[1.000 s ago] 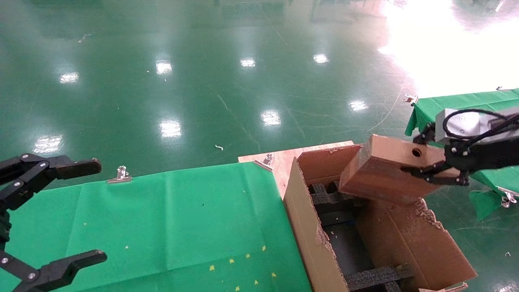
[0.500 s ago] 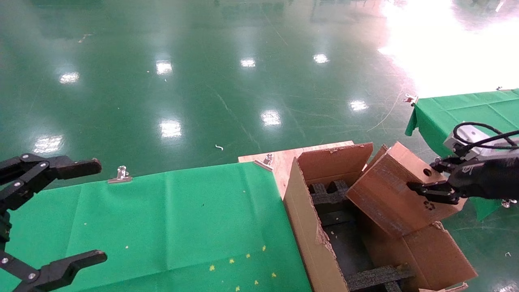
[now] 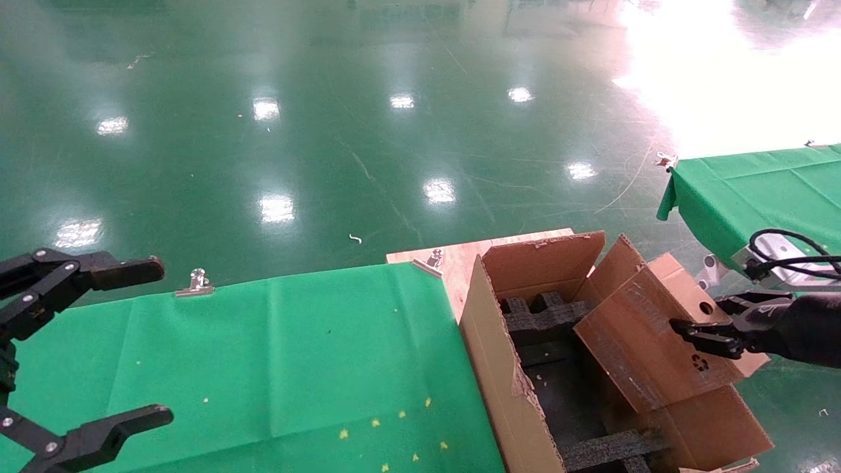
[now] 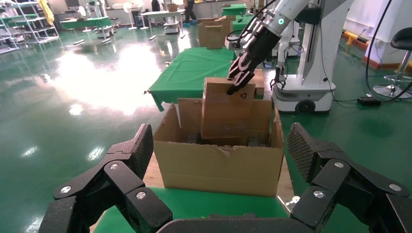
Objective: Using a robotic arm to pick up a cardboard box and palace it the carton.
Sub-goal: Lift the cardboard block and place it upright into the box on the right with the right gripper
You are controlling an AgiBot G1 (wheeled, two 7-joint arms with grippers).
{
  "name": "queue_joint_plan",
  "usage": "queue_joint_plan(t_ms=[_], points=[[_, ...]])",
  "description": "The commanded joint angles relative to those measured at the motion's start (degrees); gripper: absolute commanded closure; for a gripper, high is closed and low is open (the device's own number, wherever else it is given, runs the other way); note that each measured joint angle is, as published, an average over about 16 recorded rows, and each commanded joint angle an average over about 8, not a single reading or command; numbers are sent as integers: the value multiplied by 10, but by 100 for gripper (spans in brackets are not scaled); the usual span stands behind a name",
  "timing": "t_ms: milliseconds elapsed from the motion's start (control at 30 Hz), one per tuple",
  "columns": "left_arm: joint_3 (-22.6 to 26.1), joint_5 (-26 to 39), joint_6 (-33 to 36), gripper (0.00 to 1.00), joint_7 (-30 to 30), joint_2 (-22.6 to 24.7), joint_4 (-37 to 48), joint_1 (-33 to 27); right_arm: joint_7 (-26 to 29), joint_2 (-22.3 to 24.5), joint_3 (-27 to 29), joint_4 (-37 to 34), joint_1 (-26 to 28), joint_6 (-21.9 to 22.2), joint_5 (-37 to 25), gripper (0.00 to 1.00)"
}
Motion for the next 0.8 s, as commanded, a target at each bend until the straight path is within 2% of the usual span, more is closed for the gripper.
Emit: queue_joint_plan(t_ms=[33, 467, 633, 800], points=[[0, 0, 0, 0, 0, 0, 0, 0, 5, 3, -4, 7, -4, 9, 0, 100], [0, 0, 0, 0, 0, 0, 0, 0, 11, -18, -4, -17, -2, -7, -4, 100], [0, 0, 0, 0, 0, 0, 0, 0, 52, -35, -12, -23, -9, -7, -32, 100], [0, 0, 0, 0, 0, 0, 0, 0, 119, -52, -19, -23, -11, -2, -84, 100]])
